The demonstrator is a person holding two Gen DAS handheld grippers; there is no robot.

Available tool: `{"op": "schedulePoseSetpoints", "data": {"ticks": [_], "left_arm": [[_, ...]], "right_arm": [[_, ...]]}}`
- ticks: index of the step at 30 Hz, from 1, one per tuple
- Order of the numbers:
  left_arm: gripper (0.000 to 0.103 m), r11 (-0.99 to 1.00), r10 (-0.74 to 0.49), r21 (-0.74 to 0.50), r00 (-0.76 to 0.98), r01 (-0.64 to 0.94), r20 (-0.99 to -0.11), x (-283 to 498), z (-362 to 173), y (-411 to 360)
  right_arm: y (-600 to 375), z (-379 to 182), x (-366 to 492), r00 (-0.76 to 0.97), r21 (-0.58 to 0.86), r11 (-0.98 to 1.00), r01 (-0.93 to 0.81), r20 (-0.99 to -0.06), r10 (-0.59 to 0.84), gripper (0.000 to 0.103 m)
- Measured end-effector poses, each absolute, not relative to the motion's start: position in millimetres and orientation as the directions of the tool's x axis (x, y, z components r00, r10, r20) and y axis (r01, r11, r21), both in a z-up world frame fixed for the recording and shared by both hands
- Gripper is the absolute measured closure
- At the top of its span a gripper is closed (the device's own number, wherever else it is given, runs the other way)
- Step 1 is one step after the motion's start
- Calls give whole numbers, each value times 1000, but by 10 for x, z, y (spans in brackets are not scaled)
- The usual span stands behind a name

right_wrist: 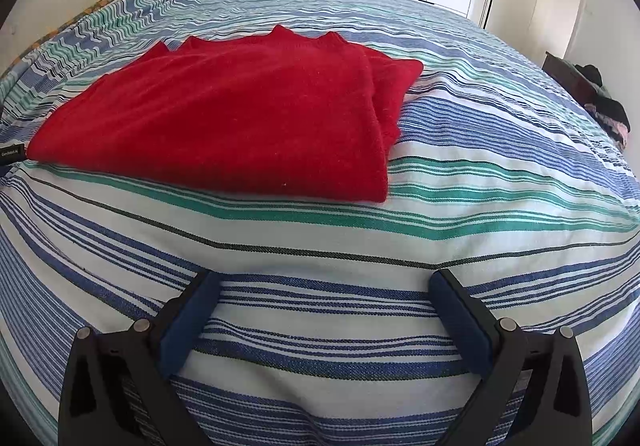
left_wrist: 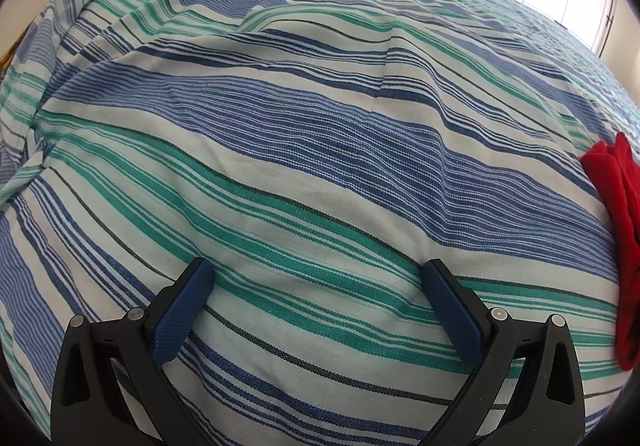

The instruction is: Fold small clothes

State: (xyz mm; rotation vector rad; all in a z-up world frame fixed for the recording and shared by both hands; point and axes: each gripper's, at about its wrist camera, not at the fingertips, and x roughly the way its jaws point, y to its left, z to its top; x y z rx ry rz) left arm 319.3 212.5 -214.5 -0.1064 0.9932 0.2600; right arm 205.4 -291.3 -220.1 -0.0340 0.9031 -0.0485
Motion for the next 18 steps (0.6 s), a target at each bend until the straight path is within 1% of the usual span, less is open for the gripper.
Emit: {"op": "schedulePoseSetpoints", "data": {"ticks": [18], "left_arm": [[0,963,172,31,521,-269,-836,3188,-2160,2120]], "right_arm": [[-2963,-2199,2050,634,-3,1000,22,-773,-16,0]]}}
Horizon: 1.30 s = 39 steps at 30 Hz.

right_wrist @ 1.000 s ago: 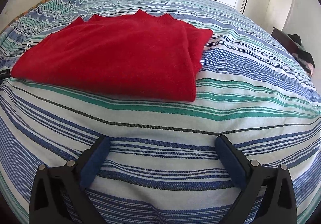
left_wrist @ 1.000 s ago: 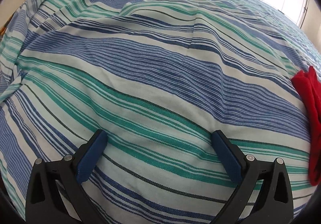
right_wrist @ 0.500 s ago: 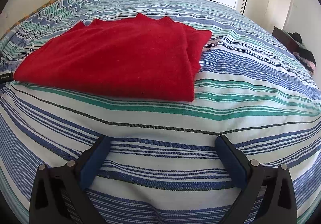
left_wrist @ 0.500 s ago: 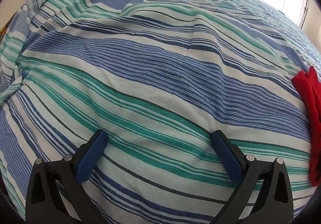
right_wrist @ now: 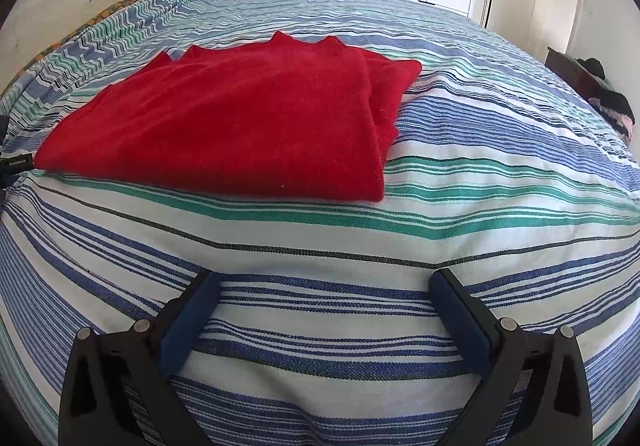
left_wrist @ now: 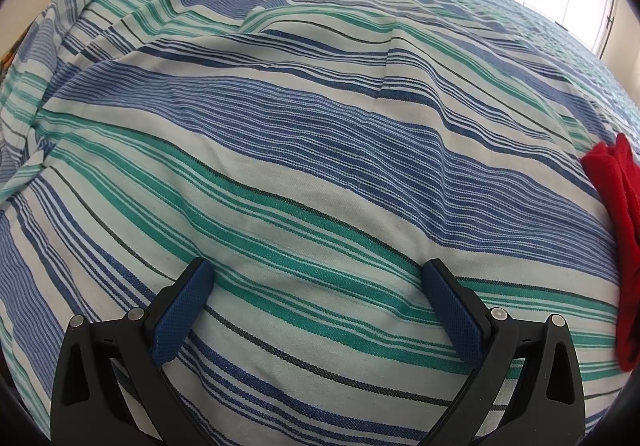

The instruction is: Fold small clothes

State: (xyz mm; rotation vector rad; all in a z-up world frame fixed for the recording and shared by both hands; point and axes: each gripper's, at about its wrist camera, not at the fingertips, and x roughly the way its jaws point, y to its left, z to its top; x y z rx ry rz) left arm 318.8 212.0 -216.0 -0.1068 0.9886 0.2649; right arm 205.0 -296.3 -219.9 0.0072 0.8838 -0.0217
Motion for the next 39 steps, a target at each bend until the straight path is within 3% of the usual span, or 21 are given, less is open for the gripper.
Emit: {"op": "schedulePoseSetpoints", "data": {"ticks": [8,13,15,18,21,26,29,30,32,35,39], "left_arm": [[0,961,179,34,523,-274,-833,3185,-2175,2104],[1,953,103,-35,430,-302,-897,3230,-2109,2198],[1,945,47,-97,425,-311,-904,3126,-2003,2172],[2,918,-160,-321,521,-234,-838,2842,-1774,1993],[2,914,-281,-394,550,-96,-786,2650,-1582,1612],[3,923,-368,-369,519,105,-772,2580,-1519,1025],[23,945,-320,-310,481,104,-816,2713,-1567,809],[26,935,-347,-338,468,106,-813,2761,-1544,777],[26,902,-418,-413,486,124,-767,2822,-1425,744],[24,884,-460,-430,510,185,-727,2953,-1212,519],[16,899,-432,-336,449,280,-782,3249,-1301,-26]], "right_arm": [[-2983,-2211,2037,640,12,1000,20,-768,-4,0],[-2999,-2206,2035,641,21,1000,18,-768,5,0],[-3016,-2198,2024,645,31,999,16,-764,14,0],[-3041,-2190,2023,645,50,999,13,-763,30,0],[-3100,-2114,2046,623,93,996,12,-780,65,1],[-3377,-1734,1923,694,314,949,31,-690,206,8],[-3434,-1610,2114,676,321,947,6,-699,233,31],[-3429,-1551,2192,673,316,949,0,-702,234,33],[-3405,-1373,2324,693,345,938,-41,-667,275,34],[-3222,-1099,2591,686,433,890,-141,-606,403,34],[-2795,-1108,3138,548,588,774,-236,-577,605,34]]}}
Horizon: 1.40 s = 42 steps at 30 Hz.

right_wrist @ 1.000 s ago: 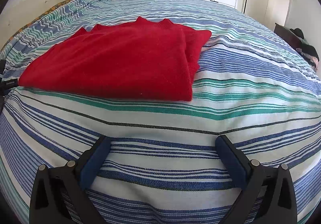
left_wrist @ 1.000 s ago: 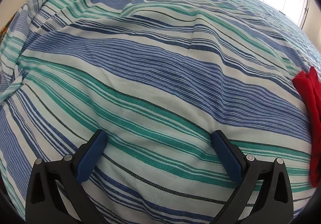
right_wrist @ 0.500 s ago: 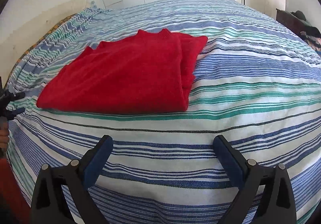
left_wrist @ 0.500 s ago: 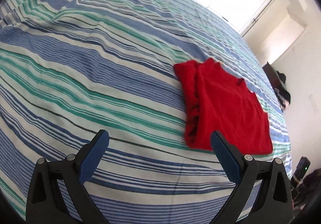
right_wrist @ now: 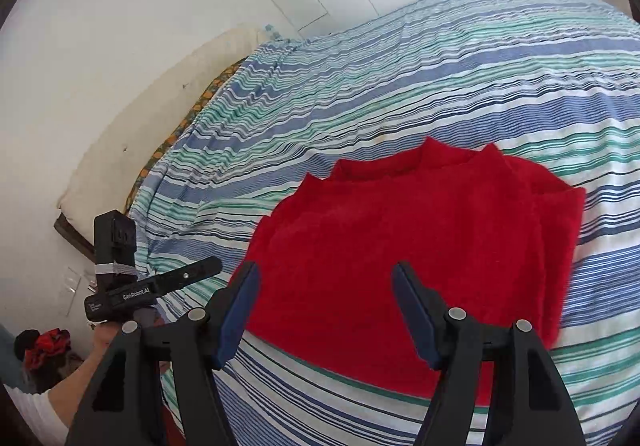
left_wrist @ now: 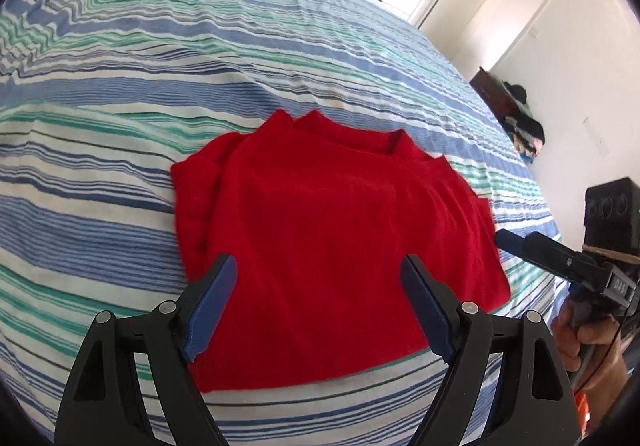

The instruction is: Fold small clothes

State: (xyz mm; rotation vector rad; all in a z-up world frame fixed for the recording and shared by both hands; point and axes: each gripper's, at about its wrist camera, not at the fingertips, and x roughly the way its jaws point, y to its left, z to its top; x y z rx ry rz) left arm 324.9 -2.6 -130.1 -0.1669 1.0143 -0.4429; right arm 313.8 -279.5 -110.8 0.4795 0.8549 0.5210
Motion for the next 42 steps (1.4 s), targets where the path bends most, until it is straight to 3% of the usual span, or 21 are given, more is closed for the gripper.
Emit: {"op": "schedulePoseSetpoints", "data": {"ticks": [2,4,5,6,11,16,19,23,25,27,28,32,37,42], "left_arm": [[13,944,-304,-211,418,253,-856,3416,-1591,-198],[19,965,-229,-164,358,203,-905,3539,-1905,-195],[20,965,-234,-170,366,200,-900,3526,-1911,-160],[20,961,-256,-189,393,203,-883,3475,-1828,-120],[7,932,-360,-326,513,159,-779,3176,-1456,227],[8,930,-342,-361,500,61,-796,3048,-1520,584],[8,943,-302,-331,508,35,-807,2818,-1563,795],[8,945,-269,-324,477,-35,-837,2610,-1750,1047],[8,935,-277,-348,474,-66,-836,2526,-1854,1122],[8,931,-281,-359,485,-74,-828,2462,-1880,1132],[8,934,-273,-351,490,-73,-828,2446,-1873,1118],[8,934,-278,-352,487,-66,-828,2453,-1809,1068],[8,919,-304,-390,517,-62,-800,2723,-1678,1028],[9,843,-468,-537,498,5,-730,3174,-1674,832]], "right_arm": [[-2606,-1378,3423,460,639,743,-199,-608,647,34],[-2480,-1823,3702,331,624,773,-116,-709,623,41],[-2473,-2029,3804,272,590,805,-66,-765,583,65],[-2508,-2101,3858,253,567,823,-28,-793,554,77],[-2491,-1686,4006,278,669,739,-71,-699,659,74],[-2121,-1969,4648,182,507,860,-63,-841,509,74],[-2229,-2006,4917,293,544,838,39,-809,510,74],[-2150,-1801,4874,355,564,826,-14,-769,531,73],[-2088,-1689,4655,357,583,808,-82,-740,571,70],[-2035,-1673,4350,356,576,807,-134,-731,581,52],[-2009,-1722,4186,348,565,814,-136,-742,573,49],[-1907,-1856,3293,332,522,830,-199,-761,558,48],[-1918,-1773,1986,318,473,797,-375,-742,590,38],[-2321,-1854,1174,406,413,852,-321,-753,518,35]]}}
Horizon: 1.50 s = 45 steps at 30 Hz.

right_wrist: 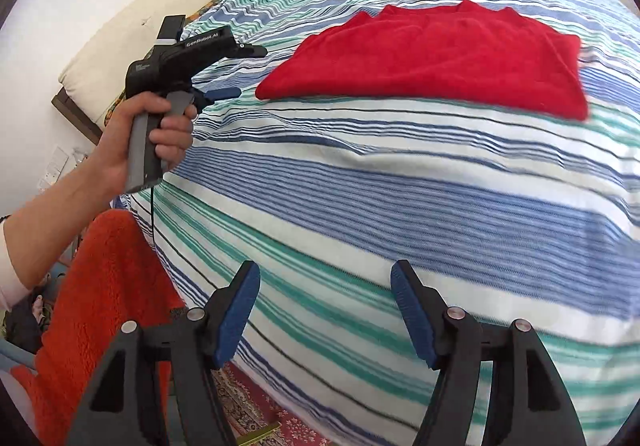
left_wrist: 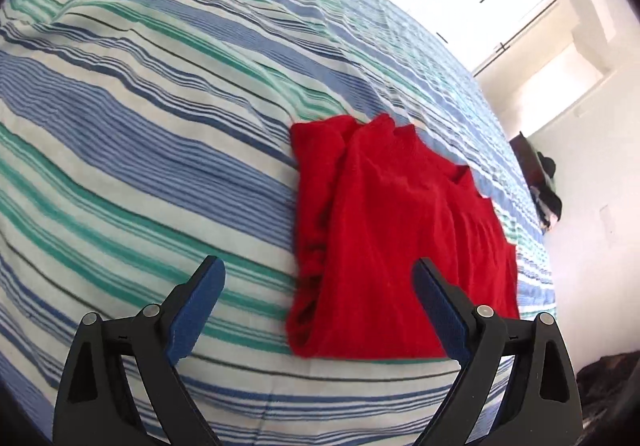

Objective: Fold small clothes
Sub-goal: 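Grasp the sweater edge with the left tool and fold it over the stack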

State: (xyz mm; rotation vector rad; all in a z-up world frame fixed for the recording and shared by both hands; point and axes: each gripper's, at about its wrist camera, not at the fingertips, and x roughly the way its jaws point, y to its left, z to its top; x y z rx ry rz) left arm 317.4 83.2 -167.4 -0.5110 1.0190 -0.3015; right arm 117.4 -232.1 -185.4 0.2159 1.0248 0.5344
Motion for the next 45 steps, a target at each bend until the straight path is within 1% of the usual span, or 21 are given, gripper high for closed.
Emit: {"op": "schedulePoseSetpoints", "data": {"ticks": [2,3,4,6,7,8,11,13,15,18,19,20,21,22,24,26,29,33,36,40,45], "left_arm": [[11,806,-541,-590,449,36,-711,3330,-1751,690],[14,793,-571,-608,408,48,-712,3406,-1816,608],[22,794,-578,-606,374,50,-725,3455,-1880,535],[27,832,-525,-553,371,36,-766,3498,-1949,469],[32,835,-516,-550,381,23,-767,3502,-1965,486],[33,822,-524,-569,388,-2,-758,3501,-1981,534],[34,732,-587,-675,415,-94,-695,3482,-2040,740],[34,691,-613,-711,416,-129,-671,3488,-2101,811],[33,695,-610,-706,411,-132,-677,3507,-2118,797],[33,738,-578,-667,409,-106,-706,3555,-2098,705],[33,745,-571,-660,416,-101,-708,3561,-2092,689],[36,748,-565,-656,424,-98,-708,3568,-2093,679],[69,762,-548,-640,426,-99,-720,3586,-2110,686],[90,762,-554,-639,407,-103,-726,3612,-2147,678],[91,766,-546,-634,409,-110,-731,3618,-2121,657],[92,785,-529,-613,422,-86,-737,3599,-1964,595],[92,768,-570,-640,441,-14,-693,3568,-1589,383],[92,755,-630,-639,429,146,-647,3576,-1001,-255],[92,743,-665,-621,384,249,-641,3566,-759,-878],[92,741,-671,-581,319,337,-670,3488,-813,-1702],[92,767,-633,-551,246,328,-734,3501,-1253,-2386]], "right_arm": [[-2459,-1914,1057,427,397,873,-285,-763,486,31],[-2503,-1934,1061,431,390,879,-274,-767,475,31],[-2530,-1934,1071,439,388,881,-270,-764,472,31],[-2542,-1908,1109,461,377,883,-279,-754,468,31],[-2530,-1897,1127,469,371,884,-285,-750,466,31],[-2526,-1891,1135,473,371,882,-291,-746,469,31],[-2537,-1867,1114,475,392,869,-303,-728,494,31],[-2538,-1889,1082,468,398,862,-315,-725,506,31],[-2517,-1893,1052,461,391,859,-330,-727,509,31],[-2500,-1871,1027,459,385,858,-341,-728,510,31],[-2506,-1873,1013,459,390,856,-338,-726,512,31],[-2513,-1875,1015,459,397,855,-334,-724,515,31],[-2519,-1879,1022,458,402,854,-331,-723,517,31],[-2509,-1886,1020,457,404,854,-328,-723,518,31],[-2500,-1892,1025,457,405,854,-327,-723,518,31],[-2502,-1899,1023,458,406,853,-328,-721,519,31],[-2506,-1905,1033,460,418,848,-327,-713,529,31],[-2540,-1921,1058,459,439,837,-328,-700,547,31],[-2562,-1915,1068,460,451,831,-327,-692,557,31],[-2640,-1883,1058,477,458,831,-315,-681,556,31],[-2755,-1875,1072,494,487,829,-276,-668,556,31]]}}
